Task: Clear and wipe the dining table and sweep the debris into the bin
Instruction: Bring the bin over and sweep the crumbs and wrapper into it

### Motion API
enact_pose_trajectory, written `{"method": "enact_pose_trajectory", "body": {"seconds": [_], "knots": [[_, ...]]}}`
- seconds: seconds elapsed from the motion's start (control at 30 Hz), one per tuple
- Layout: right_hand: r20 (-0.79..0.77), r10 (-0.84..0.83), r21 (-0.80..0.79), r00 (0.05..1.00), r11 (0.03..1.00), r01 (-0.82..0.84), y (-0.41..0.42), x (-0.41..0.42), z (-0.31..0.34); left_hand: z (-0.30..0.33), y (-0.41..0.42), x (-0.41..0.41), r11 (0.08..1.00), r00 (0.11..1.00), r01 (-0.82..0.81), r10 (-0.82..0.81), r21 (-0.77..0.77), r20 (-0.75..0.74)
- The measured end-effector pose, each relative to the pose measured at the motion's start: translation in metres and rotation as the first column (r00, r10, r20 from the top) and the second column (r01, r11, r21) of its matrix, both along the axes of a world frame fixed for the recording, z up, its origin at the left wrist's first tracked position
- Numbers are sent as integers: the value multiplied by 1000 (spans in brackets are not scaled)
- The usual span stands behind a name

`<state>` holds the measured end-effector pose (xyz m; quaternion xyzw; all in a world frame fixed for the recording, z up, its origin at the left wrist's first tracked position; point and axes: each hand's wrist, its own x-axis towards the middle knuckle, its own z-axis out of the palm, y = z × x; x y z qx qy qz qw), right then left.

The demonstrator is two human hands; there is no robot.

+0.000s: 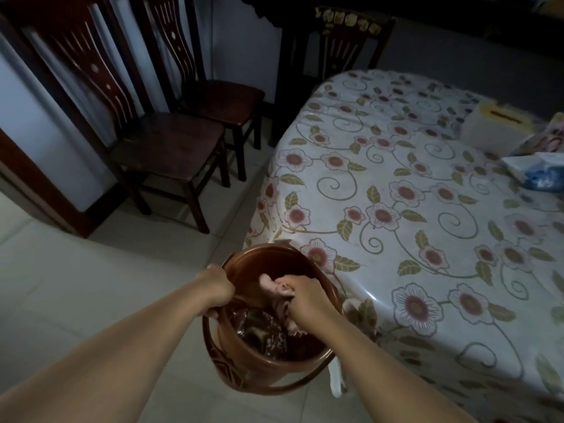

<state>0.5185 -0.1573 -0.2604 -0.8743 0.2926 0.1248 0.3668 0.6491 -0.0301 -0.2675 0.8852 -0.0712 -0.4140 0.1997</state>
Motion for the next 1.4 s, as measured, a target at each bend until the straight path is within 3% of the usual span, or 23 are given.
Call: {"method": "enact_pose_trajectory", "body": {"seconds": [0.27, 0.43, 0.57, 0.7, 0.83, 0.97, 1.03, 1.13, 1.2, 1.23, 1.4], "knots": [[213, -141, -34, 967, 988, 152, -46, 58, 22, -11, -10, 47, 996, 996, -76, 74, 43, 54], [376, -363, -4, 852, 919, 393, -107, 83, 27, -20, -41, 68, 996, 996, -63, 58, 65, 69], [441, -359, -153, 822, 873, 463, -155, 110, 20, -30, -56, 82, 997, 999, 0, -3, 74, 41], [385, -289, -248, 876, 882, 400, -186, 138, 3, -36, -58, 94, 993, 998, 54, -57, 102, 20], [380, -188, -154, 906, 953, 262, -163, 155, -11, -38, -60, 100, 990, 998, 68, -68, 120, -4], [387, -98, -177, 917, 968, 178, -122, 142, -22, -35, -62, 99, 992, 998, 69, -67, 104, -16], [354, 7, -149, 935, 988, 49, -101, 126, -28, -32, -63, 95, 993, 997, 73, -72, 91, -7], [46, 301, -237, 953, 930, -282, -69, 109, -39, -27, -58, 84, 996, 998, 67, -68, 64, 16], [-212, 332, -183, 919, 910, -372, -48, 102, -42, -25, -52, 75, 998, 999, 45, -46, 50, 20], [-270, 313, -128, 911, 926, -356, -38, 96, -42, -24, -47, 69, 998, 999, 28, -29, 50, 31], [-134, 147, 84, 980, 987, -137, -4, 76, -23, -23, -15, 44, 996, 996, -48, 42, 75, 85]]}}
